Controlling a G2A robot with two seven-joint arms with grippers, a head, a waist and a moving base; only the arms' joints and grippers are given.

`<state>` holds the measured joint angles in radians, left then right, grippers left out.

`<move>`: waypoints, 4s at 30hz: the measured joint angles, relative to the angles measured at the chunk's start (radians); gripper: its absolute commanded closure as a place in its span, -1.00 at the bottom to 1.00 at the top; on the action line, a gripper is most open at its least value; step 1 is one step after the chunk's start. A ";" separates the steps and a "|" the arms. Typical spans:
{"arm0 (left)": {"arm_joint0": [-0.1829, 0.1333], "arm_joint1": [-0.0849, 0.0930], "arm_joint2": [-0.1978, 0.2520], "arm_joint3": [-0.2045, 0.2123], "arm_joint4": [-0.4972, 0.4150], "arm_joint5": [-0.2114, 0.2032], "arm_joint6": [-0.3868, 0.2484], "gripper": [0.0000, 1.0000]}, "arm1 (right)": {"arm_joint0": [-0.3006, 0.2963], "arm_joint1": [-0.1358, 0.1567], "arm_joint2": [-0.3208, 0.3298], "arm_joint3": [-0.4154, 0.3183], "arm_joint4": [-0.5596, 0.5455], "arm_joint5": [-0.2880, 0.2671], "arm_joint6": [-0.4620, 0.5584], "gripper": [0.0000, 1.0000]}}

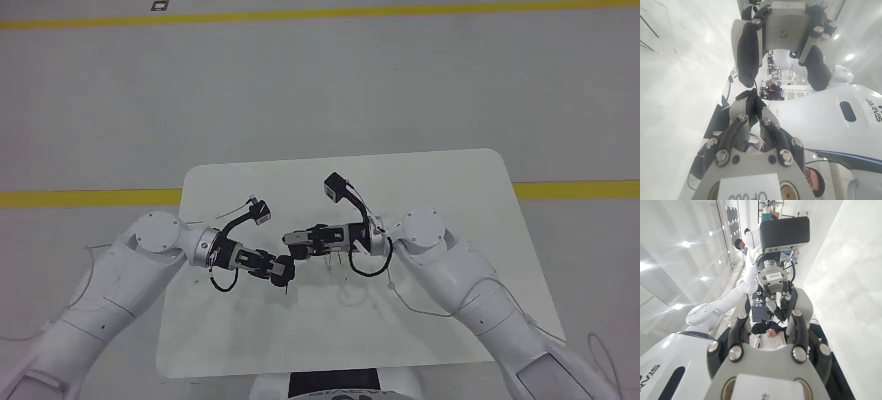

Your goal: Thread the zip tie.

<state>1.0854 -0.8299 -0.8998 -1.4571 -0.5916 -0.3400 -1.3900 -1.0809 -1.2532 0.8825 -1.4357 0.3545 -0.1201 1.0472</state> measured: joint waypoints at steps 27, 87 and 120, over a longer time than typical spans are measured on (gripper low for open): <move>0.000 0.000 0.000 0.000 0.000 0.000 0.000 1.00 | 0.001 0.008 -0.007 0.001 -0.037 0.001 0.027 0.76; 0.000 0.000 0.000 0.000 0.000 0.000 0.000 -1.00 | -0.008 0.014 0.000 0.005 -0.024 -0.020 -0.020 1.00; 0.062 -0.014 -0.091 -0.049 0.002 0.000 0.200 -1.00 | -0.083 0.015 0.052 -0.038 -0.020 -0.040 -0.276 1.00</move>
<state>1.1472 -0.8437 -0.9913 -1.5060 -0.5899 -0.3400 -1.1898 -1.1643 -1.2383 0.9348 -1.4738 0.3341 -0.1602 0.7711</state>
